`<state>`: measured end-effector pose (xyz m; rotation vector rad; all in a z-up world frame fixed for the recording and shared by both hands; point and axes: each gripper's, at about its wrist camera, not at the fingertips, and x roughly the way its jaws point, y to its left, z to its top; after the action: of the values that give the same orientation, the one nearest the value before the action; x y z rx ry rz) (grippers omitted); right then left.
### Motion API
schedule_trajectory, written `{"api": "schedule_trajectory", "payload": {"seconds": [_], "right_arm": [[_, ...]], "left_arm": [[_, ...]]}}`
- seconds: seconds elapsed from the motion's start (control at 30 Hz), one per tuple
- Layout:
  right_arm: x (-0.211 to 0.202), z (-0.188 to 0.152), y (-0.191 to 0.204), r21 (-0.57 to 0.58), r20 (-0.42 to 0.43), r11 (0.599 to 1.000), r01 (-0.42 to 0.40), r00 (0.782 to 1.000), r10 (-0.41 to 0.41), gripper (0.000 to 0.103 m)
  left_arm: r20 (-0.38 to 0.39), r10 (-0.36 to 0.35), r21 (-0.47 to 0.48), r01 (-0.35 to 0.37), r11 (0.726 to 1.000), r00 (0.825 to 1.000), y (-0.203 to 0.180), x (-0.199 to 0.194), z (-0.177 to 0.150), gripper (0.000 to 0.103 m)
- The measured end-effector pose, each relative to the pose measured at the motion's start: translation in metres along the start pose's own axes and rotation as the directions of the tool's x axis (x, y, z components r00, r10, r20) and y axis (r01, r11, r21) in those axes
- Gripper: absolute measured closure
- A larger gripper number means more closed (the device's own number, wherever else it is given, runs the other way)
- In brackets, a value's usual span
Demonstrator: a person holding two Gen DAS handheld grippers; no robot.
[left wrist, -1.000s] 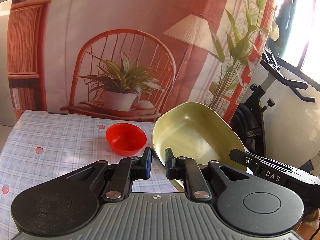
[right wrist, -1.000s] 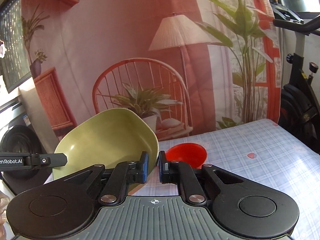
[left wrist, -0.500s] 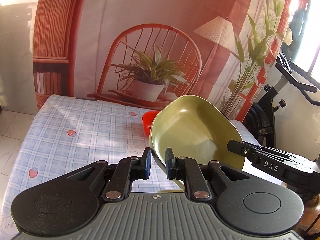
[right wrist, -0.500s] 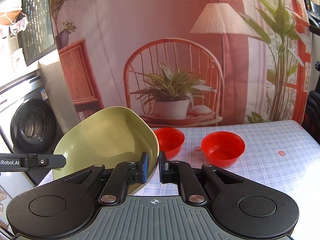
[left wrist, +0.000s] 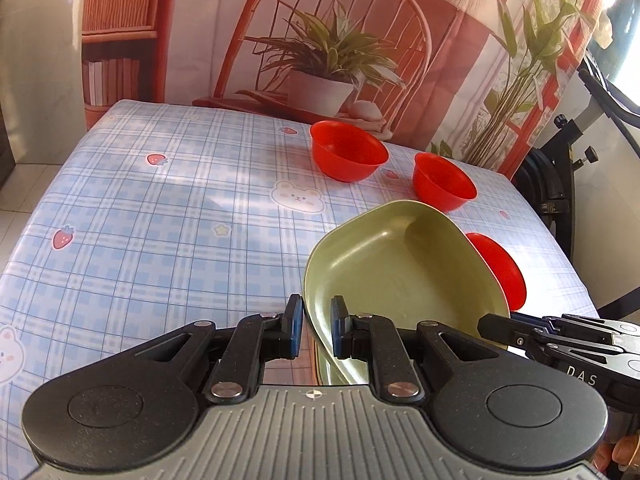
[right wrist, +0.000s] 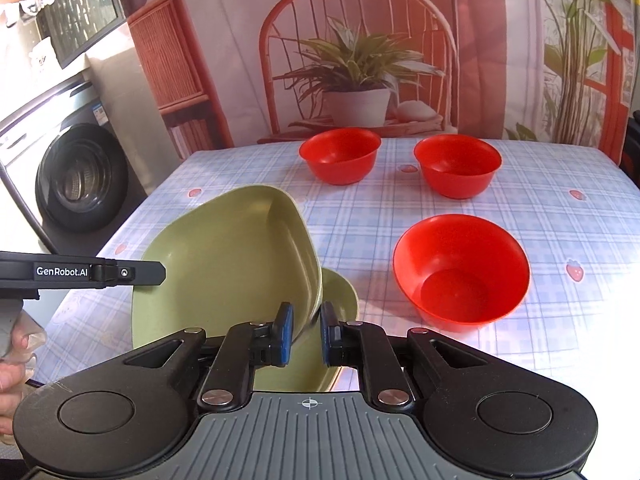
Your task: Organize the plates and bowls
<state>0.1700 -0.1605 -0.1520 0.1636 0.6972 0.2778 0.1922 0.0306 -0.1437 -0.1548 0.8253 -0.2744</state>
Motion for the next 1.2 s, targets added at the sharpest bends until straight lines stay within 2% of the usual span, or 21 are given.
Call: {"api": "schedule_trajectory", "payload": {"seconds": [0.17, 0.37, 0.6, 0.9, 1.13, 1.2], "right_arm": [[-0.005, -0.016, 0.005, -0.026, -0.046, 0.999, -0.027, 0.999, 0.026, 0.087], [-0.002, -0.021, -0.001, 0.016, -0.068, 0.999, -0.034, 0.997, 0.035, 0.087], [-0.001, -0.024, -0.001, 0.019, -0.077, 0.999, -0.041, 0.996, 0.043, 0.085], [0.002, -0.023, -0.004, 0.013, -0.084, 1.000, -0.025, 0.996, 0.026, 0.079], [-0.003, -0.013, -0.013, 0.001, -0.022, 1.000, 0.023, 1.000, -0.023, 0.075], [-0.001, -0.009, -0.014, -0.031, 0.004, 0.999, 0.028, 1.000, -0.028, 0.077]], "left_arm": [[-0.003, 0.009, 0.026, -0.009, 1.000, 1.000, -0.002, 0.011, 0.004, 0.088], [-0.014, -0.007, 0.047, 0.007, 0.999, 1.000, -0.009, 0.031, 0.013, 0.088], [-0.023, 0.014, 0.077, -0.012, 0.997, 1.000, -0.015, 0.047, 0.013, 0.088], [-0.059, 0.030, 0.051, -0.027, 0.998, 0.998, -0.007, 0.058, 0.003, 0.088], [-0.052, 0.028, 0.053, -0.025, 0.998, 0.998, -0.006, 0.058, 0.004, 0.088], [-0.053, 0.030, 0.054, -0.027, 0.998, 0.998, -0.006, 0.058, 0.004, 0.088]]}}
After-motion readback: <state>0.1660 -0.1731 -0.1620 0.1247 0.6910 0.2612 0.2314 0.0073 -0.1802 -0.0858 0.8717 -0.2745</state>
